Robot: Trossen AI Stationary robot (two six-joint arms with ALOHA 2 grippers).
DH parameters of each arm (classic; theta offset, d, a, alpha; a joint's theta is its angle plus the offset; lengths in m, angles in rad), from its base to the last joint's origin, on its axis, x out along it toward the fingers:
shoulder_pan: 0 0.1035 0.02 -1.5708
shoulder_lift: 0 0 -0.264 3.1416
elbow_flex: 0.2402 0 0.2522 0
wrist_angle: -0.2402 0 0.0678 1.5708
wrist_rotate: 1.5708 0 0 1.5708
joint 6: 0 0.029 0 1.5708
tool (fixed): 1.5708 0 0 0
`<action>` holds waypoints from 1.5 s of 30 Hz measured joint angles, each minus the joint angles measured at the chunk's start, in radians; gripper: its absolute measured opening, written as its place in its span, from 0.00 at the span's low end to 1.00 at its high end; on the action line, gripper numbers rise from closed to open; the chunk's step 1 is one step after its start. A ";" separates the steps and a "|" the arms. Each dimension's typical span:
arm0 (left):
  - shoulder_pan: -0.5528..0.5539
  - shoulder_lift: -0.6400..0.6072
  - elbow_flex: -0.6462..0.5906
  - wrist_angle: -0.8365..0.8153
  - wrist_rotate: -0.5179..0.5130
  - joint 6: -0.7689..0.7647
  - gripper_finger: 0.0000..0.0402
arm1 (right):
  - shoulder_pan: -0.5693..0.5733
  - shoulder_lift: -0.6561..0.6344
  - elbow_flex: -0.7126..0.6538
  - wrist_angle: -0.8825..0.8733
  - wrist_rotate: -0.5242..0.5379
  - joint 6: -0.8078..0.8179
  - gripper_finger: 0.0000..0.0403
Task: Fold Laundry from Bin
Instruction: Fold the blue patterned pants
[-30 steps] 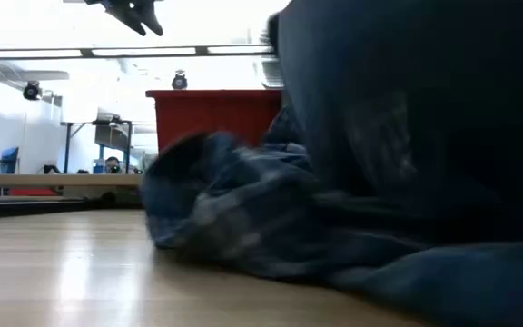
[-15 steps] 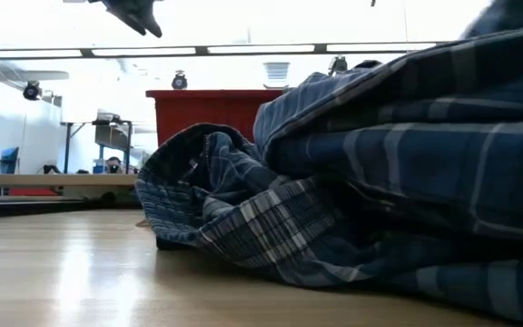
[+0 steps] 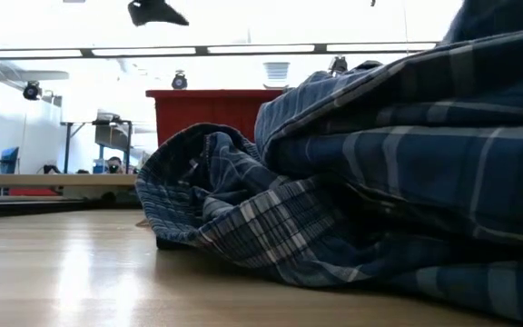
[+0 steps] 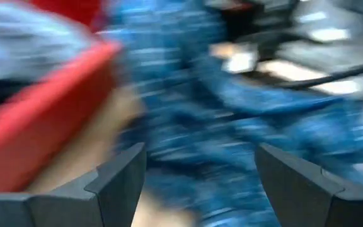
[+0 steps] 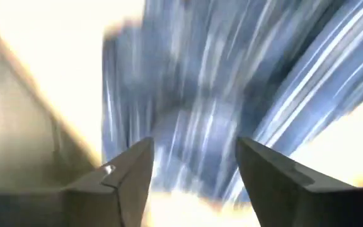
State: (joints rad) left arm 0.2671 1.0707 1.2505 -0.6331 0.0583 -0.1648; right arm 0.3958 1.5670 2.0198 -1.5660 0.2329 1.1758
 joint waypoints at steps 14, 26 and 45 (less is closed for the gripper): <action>-0.165 0.305 -0.283 0.499 -0.017 -0.095 0.70 | -0.469 -0.234 -0.283 -0.007 0.323 0.096 0.58; -0.158 0.619 -0.283 0.530 -0.112 -0.119 0.70 | -0.676 -0.191 -0.607 0.440 0.270 -0.183 0.51; -0.058 0.711 -0.324 0.156 -0.429 -0.295 0.70 | -0.347 -0.263 -0.640 0.282 -0.167 -0.211 0.02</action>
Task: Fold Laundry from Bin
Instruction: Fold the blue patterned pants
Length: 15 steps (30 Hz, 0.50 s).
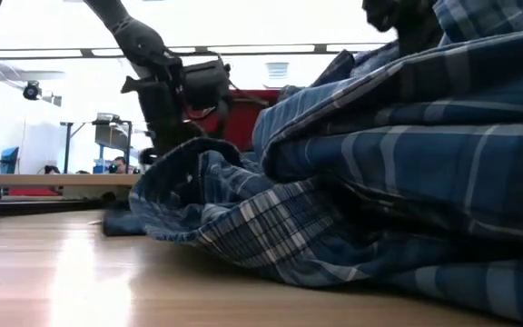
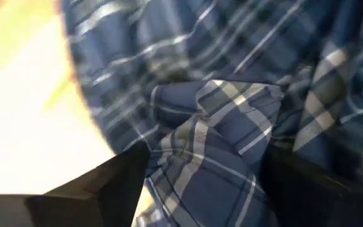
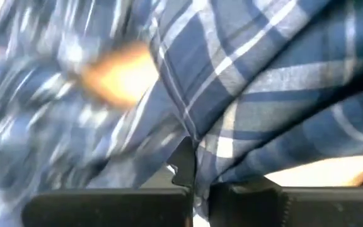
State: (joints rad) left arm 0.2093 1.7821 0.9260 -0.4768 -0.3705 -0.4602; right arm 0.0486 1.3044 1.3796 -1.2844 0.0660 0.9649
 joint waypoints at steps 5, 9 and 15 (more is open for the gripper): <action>0.048 -0.103 -0.058 -0.229 -0.108 -0.045 0.70 | 0.331 0.011 -0.038 0.005 -0.098 0.236 0.02; 0.077 -0.226 -0.152 -0.325 -0.133 -0.068 0.70 | 0.592 0.054 -0.086 -0.010 -0.170 0.452 0.02; 0.078 -0.414 -0.311 -0.358 -0.029 -0.175 0.70 | 0.756 0.115 -0.143 -0.013 -0.145 0.670 0.02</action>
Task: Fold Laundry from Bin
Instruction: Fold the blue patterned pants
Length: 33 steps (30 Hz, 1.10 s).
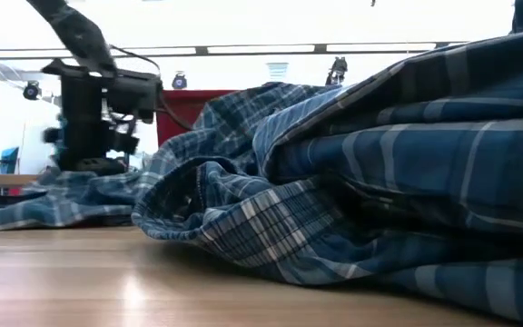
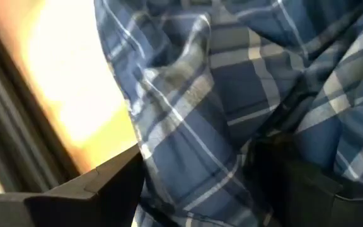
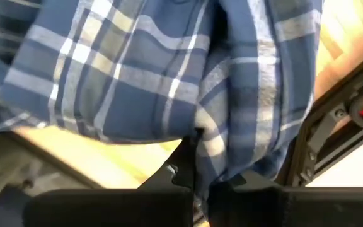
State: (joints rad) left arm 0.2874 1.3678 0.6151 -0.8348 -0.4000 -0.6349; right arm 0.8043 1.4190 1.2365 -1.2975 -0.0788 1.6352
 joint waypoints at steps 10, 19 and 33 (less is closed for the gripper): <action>-0.103 -0.180 -0.076 -0.031 0.172 -0.186 0.70 | -0.224 -0.011 0.127 -0.108 0.158 -0.299 0.24; -0.161 -0.213 0.214 -0.197 0.199 -0.193 0.70 | -0.588 -0.034 0.224 0.018 0.541 -0.644 0.49; -0.169 -0.141 0.446 -0.038 -0.006 -0.018 0.73 | -0.710 -0.004 0.219 0.084 0.543 -0.795 0.52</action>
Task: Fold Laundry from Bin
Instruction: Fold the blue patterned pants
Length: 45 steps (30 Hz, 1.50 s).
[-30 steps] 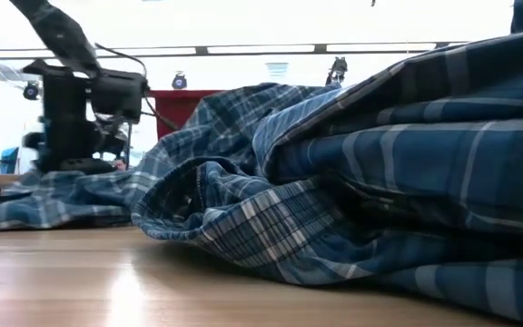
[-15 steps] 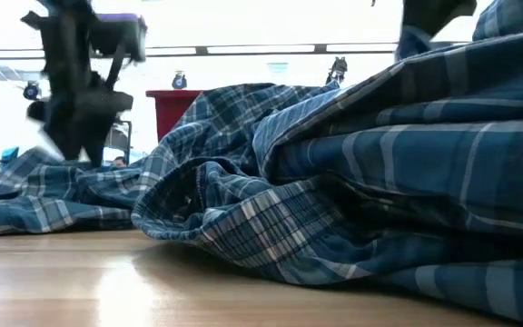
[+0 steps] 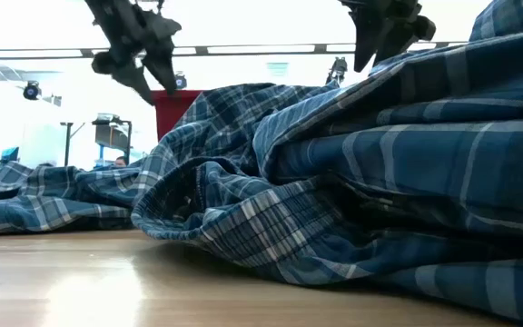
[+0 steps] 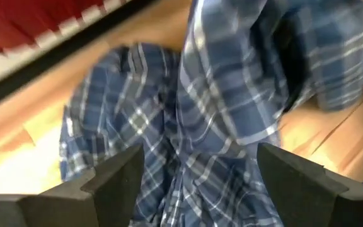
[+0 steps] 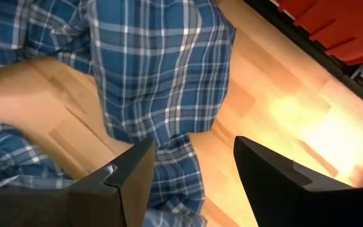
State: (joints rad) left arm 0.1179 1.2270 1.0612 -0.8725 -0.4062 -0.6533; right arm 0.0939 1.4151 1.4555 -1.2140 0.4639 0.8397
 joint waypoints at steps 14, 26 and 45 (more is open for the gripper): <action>0.109 0.381 -0.062 0.310 0.065 -0.036 0.83 | 0.041 0.000 -0.001 -0.012 -0.040 0.033 0.52; 0.146 0.610 -0.055 0.432 0.215 -0.033 0.36 | 0.060 -0.002 -0.001 -0.089 -0.105 0.082 0.52; 0.111 0.096 0.315 0.521 0.142 0.282 0.01 | 0.059 -0.227 0.161 -0.131 0.185 -0.017 0.52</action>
State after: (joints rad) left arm 0.2284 1.3225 1.3758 -0.3512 -0.2642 -0.3715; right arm 0.1528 1.1882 1.6165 -1.3454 0.6491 0.8227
